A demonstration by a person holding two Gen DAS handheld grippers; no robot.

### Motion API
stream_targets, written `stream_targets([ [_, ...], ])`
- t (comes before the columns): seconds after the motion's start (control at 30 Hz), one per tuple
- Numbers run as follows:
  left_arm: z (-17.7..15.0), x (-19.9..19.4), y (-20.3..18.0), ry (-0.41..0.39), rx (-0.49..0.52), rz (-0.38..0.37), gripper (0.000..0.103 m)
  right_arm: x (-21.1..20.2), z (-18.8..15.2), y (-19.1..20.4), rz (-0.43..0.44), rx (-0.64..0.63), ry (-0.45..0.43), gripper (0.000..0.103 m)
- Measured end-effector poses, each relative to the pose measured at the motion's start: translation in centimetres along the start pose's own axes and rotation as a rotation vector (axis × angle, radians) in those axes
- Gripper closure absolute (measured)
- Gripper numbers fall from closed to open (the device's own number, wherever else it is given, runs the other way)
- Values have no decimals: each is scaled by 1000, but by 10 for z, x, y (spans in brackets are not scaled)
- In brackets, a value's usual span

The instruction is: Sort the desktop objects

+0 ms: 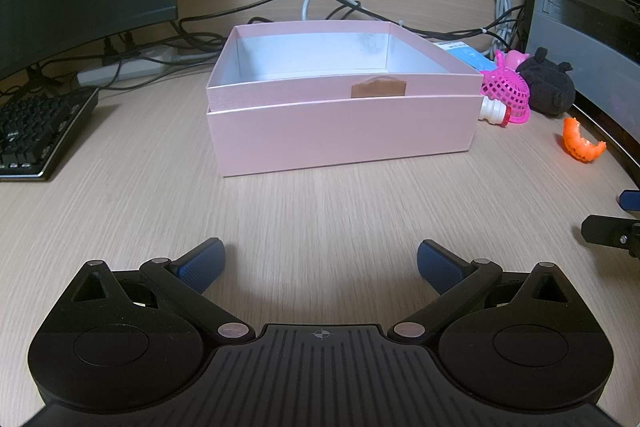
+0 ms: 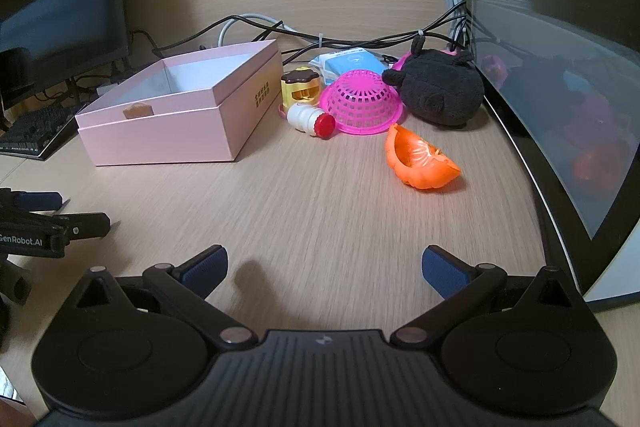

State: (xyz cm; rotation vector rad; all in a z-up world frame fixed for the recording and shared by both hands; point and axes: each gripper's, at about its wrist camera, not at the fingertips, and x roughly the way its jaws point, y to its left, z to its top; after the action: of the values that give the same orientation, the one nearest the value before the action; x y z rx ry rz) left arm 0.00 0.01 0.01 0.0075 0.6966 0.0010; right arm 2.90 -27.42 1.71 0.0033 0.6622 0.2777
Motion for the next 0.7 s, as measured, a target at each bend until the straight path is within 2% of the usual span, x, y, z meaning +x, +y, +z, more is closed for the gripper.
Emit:
stream_targets([
  [0.7, 0, 0, 0, 0, 0, -1, 0, 1, 0, 0, 1, 3, 0, 0],
])
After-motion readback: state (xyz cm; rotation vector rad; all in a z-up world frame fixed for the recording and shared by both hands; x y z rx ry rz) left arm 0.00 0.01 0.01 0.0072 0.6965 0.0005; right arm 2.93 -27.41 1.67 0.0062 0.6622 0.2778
